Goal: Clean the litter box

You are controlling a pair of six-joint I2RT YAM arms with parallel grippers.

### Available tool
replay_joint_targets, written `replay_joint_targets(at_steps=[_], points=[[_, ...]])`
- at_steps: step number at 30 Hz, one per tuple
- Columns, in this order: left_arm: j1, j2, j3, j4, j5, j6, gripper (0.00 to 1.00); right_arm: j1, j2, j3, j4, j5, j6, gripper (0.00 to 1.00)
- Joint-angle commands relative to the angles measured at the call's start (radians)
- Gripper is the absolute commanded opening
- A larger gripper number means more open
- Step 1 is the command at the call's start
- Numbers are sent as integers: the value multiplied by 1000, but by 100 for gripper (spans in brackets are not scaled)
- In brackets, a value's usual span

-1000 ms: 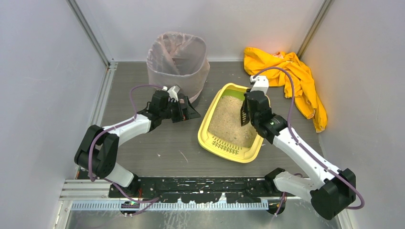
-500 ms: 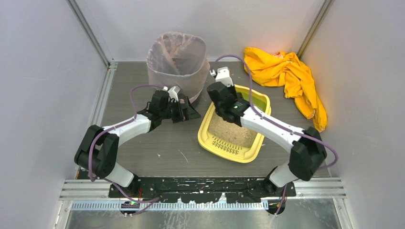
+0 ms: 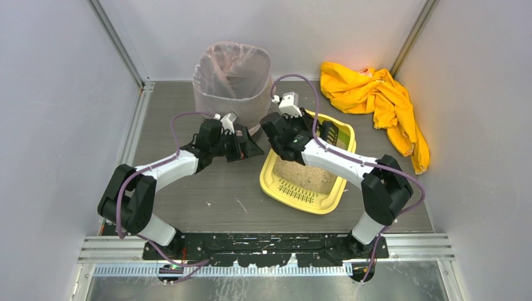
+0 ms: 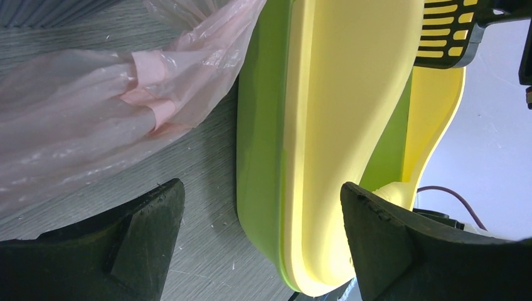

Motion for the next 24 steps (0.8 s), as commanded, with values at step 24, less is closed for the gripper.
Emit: replay_joint_targets(at_steps=[24], points=[[-3,-27,13,36,17,7,93,-135,29,-28,-119,-150,300,1]])
